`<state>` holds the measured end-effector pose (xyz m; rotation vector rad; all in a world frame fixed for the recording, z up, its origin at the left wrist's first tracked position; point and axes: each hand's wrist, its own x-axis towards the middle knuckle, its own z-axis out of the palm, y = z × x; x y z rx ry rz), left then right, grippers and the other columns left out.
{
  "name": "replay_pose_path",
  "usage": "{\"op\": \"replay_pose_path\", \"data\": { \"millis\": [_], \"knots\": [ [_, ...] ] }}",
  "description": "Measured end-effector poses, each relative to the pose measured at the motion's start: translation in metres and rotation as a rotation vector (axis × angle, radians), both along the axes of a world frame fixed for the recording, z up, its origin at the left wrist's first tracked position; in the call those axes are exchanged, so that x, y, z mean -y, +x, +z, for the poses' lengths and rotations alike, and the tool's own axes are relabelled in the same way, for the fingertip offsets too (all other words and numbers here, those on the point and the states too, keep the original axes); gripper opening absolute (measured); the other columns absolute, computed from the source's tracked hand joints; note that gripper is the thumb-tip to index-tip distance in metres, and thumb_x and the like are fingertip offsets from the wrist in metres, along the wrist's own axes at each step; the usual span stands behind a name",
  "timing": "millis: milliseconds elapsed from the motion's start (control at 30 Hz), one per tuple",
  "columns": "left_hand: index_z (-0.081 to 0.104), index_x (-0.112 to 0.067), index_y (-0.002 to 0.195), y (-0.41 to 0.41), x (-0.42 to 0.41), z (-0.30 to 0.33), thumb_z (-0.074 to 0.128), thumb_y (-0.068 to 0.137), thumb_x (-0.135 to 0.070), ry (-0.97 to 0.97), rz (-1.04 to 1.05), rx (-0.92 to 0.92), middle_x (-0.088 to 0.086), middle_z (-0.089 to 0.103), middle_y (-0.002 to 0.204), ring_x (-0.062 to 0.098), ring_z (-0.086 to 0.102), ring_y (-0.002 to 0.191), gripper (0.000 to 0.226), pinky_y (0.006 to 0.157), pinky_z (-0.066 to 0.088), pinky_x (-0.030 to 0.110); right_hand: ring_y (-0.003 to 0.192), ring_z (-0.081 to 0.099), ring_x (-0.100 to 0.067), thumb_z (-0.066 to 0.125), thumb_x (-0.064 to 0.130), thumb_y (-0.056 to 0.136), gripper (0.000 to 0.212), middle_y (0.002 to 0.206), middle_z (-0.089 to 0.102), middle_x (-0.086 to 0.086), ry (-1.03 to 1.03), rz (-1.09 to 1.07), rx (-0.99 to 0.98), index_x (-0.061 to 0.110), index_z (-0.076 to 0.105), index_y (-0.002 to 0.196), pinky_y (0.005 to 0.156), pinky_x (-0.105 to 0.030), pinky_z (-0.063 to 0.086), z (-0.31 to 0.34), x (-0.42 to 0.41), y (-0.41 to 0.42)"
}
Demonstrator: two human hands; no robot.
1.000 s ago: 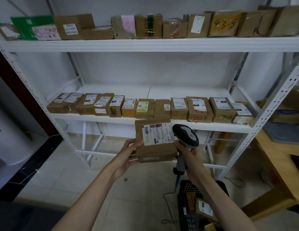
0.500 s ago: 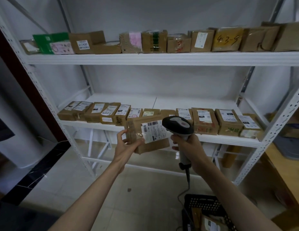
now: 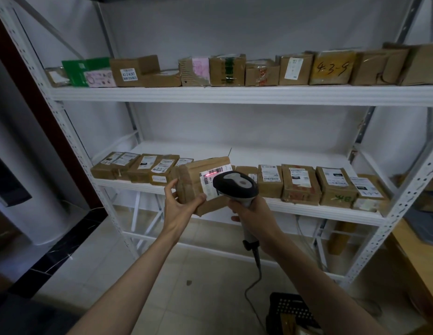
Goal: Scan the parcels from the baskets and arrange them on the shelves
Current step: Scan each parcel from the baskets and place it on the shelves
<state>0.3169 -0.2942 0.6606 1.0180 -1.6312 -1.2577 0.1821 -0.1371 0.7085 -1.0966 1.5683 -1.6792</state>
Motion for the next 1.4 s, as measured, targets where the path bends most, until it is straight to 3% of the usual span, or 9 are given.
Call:
{"op": "replay_pose_path", "data": {
  "millis": [300, 467, 667, 833, 933, 1033, 1133, 1233, 1400],
  "knots": [
    [0.031, -0.051, 0.136, -0.005, 0.002, 0.01, 0.085, 0.053, -0.066, -0.024, 0.026, 0.012, 0.005, 0.053, 0.139, 0.027, 0.055, 0.124, 0.101, 0.102, 0.05, 0.054, 0.1, 0.065, -0.011, 0.066, 0.008, 0.095, 0.037, 0.105, 0.07, 0.011, -0.041, 0.033, 0.067, 0.038, 0.059, 0.115, 0.076, -0.024, 0.06, 0.003, -0.004, -0.02],
    [0.031, -0.048, 0.138, -0.006, 0.01, 0.032, 0.084, 0.056, -0.062, 0.008, -0.025, -0.051, 0.007, 0.055, 0.138, 0.027, 0.058, 0.123, 0.099, 0.102, 0.051, 0.05, 0.096, 0.068, -0.017, 0.069, 0.005, 0.091, 0.037, 0.103, 0.073, 0.005, -0.112, -0.066, 0.085, 0.029, 0.062, 0.118, 0.087, -0.039, 0.059, 0.027, 0.001, -0.042],
    [0.035, -0.035, 0.137, 0.004, 0.028, 0.097, 0.076, 0.058, -0.069, 0.06, -0.052, -0.11, 0.003, 0.064, 0.121, 0.021, 0.07, 0.1, 0.095, 0.075, 0.058, 0.033, 0.107, 0.067, -0.023, 0.072, 0.014, 0.09, 0.031, 0.109, 0.074, 0.001, -0.095, -0.125, 0.127, 0.02, 0.066, 0.12, 0.095, -0.043, 0.057, 0.072, 0.03, -0.07],
    [0.053, -0.032, 0.122, 0.018, 0.042, 0.161, 0.076, 0.059, -0.071, 0.153, -0.086, -0.15, 0.013, 0.076, 0.101, 0.026, 0.075, 0.09, 0.077, 0.078, 0.061, 0.04, 0.116, 0.066, -0.02, 0.073, 0.012, 0.092, 0.036, 0.119, 0.074, -0.004, -0.195, -0.018, 0.164, 0.013, 0.066, 0.127, 0.103, -0.044, 0.054, 0.118, 0.065, -0.064],
    [0.073, -0.049, 0.095, 0.024, 0.042, 0.198, 0.071, 0.068, -0.073, 0.1, -0.143, -0.151, 0.004, 0.078, 0.095, 0.027, 0.075, 0.095, 0.036, 0.08, 0.061, 0.039, 0.116, 0.065, -0.024, 0.073, 0.013, 0.092, 0.034, 0.118, 0.071, -0.006, -0.272, 0.045, 0.159, 0.021, 0.065, 0.124, 0.102, -0.045, 0.054, 0.143, 0.08, -0.053],
    [0.074, -0.048, 0.095, 0.026, 0.039, 0.232, 0.062, 0.084, -0.068, 0.004, -0.09, -0.223, -0.008, 0.078, 0.093, 0.021, 0.071, 0.097, 0.026, 0.067, 0.061, 0.033, 0.11, 0.066, -0.019, 0.071, 0.013, 0.093, 0.029, 0.112, 0.069, -0.002, -0.322, 0.09, 0.162, 0.023, 0.063, 0.12, 0.1, -0.042, 0.056, 0.169, 0.091, -0.042],
    [0.067, -0.039, 0.119, 0.024, 0.037, 0.256, 0.056, 0.091, -0.064, -0.115, -0.053, -0.261, -0.008, 0.074, 0.107, 0.016, 0.07, 0.099, 0.039, 0.069, 0.062, 0.033, 0.103, 0.07, -0.021, 0.069, 0.012, 0.094, 0.019, 0.102, 0.072, -0.008, -0.351, 0.083, 0.177, 0.016, 0.067, 0.112, 0.099, -0.043, 0.057, 0.192, 0.1, -0.036],
    [0.041, -0.022, 0.147, 0.015, 0.036, 0.268, 0.066, 0.075, -0.073, -0.217, 0.056, -0.214, 0.002, 0.058, 0.135, 0.024, 0.058, 0.122, 0.091, 0.102, 0.05, 0.048, 0.091, 0.07, -0.021, 0.068, 0.01, 0.093, 0.007, 0.09, 0.071, -0.01, -0.387, 0.097, 0.181, 0.014, 0.07, 0.099, 0.099, -0.046, 0.056, 0.211, 0.106, -0.033],
    [0.017, -0.025, 0.151, 0.003, 0.035, 0.276, 0.087, 0.062, -0.063, -0.443, 0.243, -0.225, 0.002, 0.044, 0.149, 0.016, 0.045, 0.132, 0.119, 0.108, 0.035, 0.033, 0.102, 0.074, -0.026, 0.069, 0.01, 0.094, 0.018, 0.106, 0.077, -0.013, -0.445, 0.186, 0.165, 0.007, 0.07, 0.112, 0.097, -0.042, 0.058, 0.234, 0.109, -0.032]
  ]
}}
